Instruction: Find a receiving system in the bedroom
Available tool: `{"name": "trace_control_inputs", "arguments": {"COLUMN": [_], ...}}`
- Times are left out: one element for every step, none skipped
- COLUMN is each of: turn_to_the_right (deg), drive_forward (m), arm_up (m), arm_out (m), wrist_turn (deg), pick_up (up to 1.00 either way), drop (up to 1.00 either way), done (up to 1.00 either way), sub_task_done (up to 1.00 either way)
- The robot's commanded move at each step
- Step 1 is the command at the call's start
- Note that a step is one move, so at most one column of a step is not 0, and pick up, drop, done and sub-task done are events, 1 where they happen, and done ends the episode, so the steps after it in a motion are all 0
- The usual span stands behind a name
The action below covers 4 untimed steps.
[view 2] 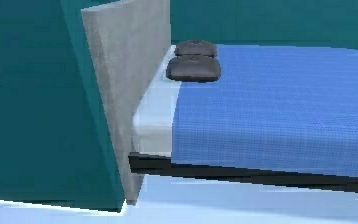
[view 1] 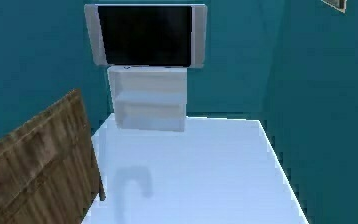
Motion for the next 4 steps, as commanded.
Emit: {"name": "trace_control_inputs", "arguments": {"turn_to_the_right": [6.0, 0.0, 0.0, -36.0], "drive_forward": [0.00, 1.00, 0.60, 0.00], "arm_up": [0.00, 0.00, 0.00, 0.00], "arm_out": [0.00, 0.00, 0.00, 0.00], "wrist_turn": [0.0, 0.0, 0.0, 0.0], "pick_up": [0.00, 0.00, 0.00, 0.00], "drop": [0.00, 0.00, 0.00, 0.00], "done": [0.00, 0.00, 0.00, 0.00], "sub_task_done": [0.00, 0.00, 0.00, 0.00]}}
